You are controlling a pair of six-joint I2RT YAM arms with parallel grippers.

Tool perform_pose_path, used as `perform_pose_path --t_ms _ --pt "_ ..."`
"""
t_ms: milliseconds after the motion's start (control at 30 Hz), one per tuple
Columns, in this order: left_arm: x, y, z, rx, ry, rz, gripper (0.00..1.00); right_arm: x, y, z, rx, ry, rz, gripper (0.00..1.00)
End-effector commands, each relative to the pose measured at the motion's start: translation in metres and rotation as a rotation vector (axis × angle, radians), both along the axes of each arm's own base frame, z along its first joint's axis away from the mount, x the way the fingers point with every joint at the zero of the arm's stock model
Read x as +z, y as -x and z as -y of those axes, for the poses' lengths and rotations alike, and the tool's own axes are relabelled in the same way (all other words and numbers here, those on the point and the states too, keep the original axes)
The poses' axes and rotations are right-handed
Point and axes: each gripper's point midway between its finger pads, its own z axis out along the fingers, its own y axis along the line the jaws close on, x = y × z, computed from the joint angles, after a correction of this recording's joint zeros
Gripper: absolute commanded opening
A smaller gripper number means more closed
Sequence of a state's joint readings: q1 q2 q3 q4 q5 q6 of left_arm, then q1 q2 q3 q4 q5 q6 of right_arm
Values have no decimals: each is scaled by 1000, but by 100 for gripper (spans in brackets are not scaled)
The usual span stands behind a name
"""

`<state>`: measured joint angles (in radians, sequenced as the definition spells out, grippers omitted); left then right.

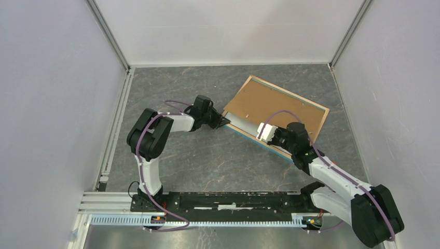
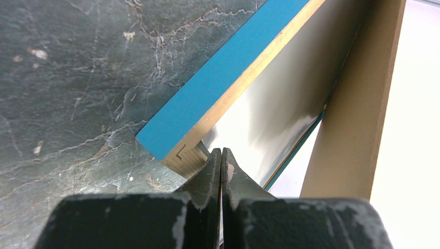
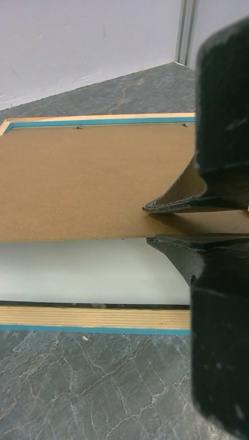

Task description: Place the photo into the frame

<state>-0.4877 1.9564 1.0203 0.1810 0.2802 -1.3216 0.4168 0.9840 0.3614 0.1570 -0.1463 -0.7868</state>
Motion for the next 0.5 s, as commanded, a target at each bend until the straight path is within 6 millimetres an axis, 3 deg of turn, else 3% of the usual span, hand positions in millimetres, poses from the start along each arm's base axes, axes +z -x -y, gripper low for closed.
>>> perform_pose_path --t_ms 0,267,467 --pt "-64 36 -41 1 -208 -164 2 -18 -2 18 -96 48 -72 14" --pt "-65 35 -47 3 -224 -157 2 -29 -6 28 -125 117 -83 20" --pt "-67 37 -50 -1 -242 -169 2 -37 -2 30 -135 109 -108 33"
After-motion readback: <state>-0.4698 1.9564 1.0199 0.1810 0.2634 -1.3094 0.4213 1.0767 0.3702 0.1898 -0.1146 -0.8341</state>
